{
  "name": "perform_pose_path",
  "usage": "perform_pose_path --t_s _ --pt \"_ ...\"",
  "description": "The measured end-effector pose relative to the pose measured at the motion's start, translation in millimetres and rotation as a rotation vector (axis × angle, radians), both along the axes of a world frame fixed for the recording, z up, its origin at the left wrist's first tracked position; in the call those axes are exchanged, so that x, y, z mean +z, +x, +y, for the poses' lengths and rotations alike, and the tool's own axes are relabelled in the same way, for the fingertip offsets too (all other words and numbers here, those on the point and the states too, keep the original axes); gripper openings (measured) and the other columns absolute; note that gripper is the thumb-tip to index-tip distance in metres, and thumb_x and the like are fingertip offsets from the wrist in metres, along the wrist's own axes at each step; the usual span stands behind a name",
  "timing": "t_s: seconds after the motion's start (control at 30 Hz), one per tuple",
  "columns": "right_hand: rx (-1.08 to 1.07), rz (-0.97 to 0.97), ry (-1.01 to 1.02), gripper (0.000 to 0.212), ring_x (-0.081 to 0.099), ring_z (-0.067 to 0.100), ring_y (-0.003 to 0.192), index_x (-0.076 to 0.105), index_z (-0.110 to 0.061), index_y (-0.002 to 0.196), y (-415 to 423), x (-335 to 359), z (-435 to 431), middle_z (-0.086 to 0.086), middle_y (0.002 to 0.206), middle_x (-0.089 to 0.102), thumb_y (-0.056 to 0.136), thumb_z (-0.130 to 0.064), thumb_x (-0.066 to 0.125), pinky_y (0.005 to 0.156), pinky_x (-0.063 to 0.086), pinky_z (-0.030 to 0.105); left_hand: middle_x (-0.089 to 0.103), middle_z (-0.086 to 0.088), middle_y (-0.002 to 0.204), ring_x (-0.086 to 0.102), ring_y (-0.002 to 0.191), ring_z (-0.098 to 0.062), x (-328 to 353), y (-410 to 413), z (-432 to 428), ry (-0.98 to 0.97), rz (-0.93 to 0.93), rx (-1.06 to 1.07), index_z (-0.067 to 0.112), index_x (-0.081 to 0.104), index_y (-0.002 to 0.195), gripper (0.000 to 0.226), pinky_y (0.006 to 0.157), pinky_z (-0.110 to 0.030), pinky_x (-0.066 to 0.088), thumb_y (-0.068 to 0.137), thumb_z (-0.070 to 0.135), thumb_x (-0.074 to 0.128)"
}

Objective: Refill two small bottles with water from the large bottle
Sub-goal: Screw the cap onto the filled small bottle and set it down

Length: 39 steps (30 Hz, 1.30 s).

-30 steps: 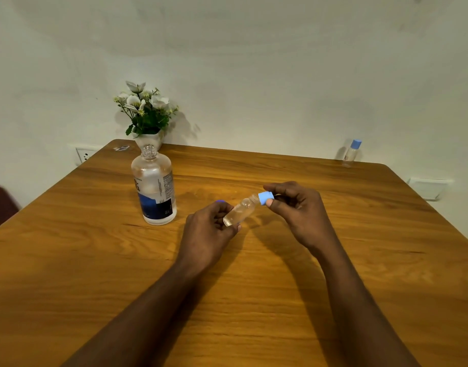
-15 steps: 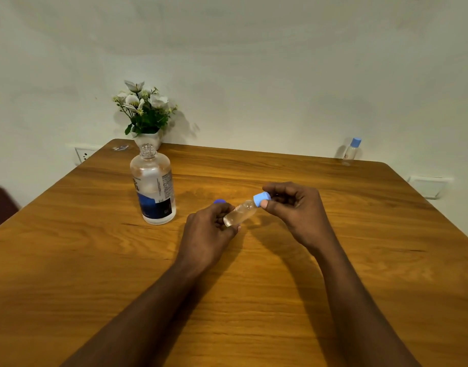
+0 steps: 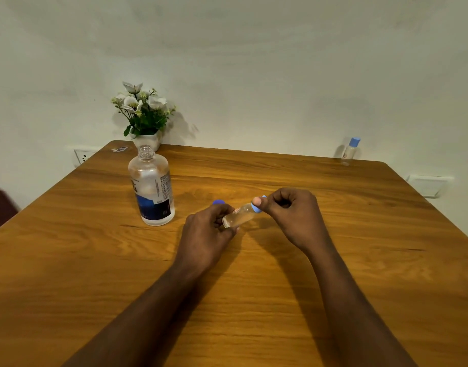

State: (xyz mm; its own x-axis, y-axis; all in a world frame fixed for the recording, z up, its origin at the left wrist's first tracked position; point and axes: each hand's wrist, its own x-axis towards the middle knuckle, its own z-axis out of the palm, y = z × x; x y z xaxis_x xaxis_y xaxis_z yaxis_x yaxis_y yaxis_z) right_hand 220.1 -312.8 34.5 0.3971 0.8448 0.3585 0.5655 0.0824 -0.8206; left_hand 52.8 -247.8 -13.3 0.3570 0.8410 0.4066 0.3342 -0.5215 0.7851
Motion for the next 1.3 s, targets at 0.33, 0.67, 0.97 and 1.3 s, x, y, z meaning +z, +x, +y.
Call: perform_pose_path --t_s 0.33,0.67,0.97,1.3 --pt "0.190 0.186 0.064 0.033 0.069 0.006 0.095 0.070 -0.022 0.104 7 8 -6 -0.006 0.101 0.073 0.082 0.002 0.070 0.081 0.055 0.020 0.064 0.025 0.083 0.062 0.080 0.009 2 0 0 -0.079 -0.013 -0.003 0.028 0.067 0.101 0.036 0.074 -0.018 0.054 0.071 0.016 0.081" --pt "0.161 0.194 0.084 0.021 0.068 0.004 0.089 0.071 -0.027 0.100 6 6 -5 -0.009 0.096 0.073 0.083 -0.014 0.074 0.074 0.053 0.015 0.068 0.016 0.090 0.064 0.083 0.005 5 0 -4 -0.085 -0.012 -0.002 0.022 0.068 0.106 0.037 0.080 -0.029 0.056 0.072 0.014 0.080" --pt "0.114 0.102 0.049 0.008 0.065 -0.003 0.076 0.075 -0.024 0.087 4 4 -3 -0.009 0.081 0.072 0.080 -0.028 0.075 0.064 0.048 0.010 0.071 0.011 0.090 0.066 0.082 0.000 5 0 -4 -0.091 -0.004 0.009 0.021 0.069 0.104 0.036 0.080 -0.034 0.056 0.070 0.013 0.080" --pt "0.161 0.134 0.019 0.016 0.068 0.001 0.087 0.074 -0.028 0.092 7 5 -4 -0.014 0.087 0.073 0.082 -0.016 0.075 0.073 0.051 0.012 0.067 0.016 0.087 0.064 0.082 0.003 8 -1 -6 -0.087 0.007 0.015 0.021 0.069 0.106 0.037 0.080 -0.029 0.056 0.071 0.014 0.080"
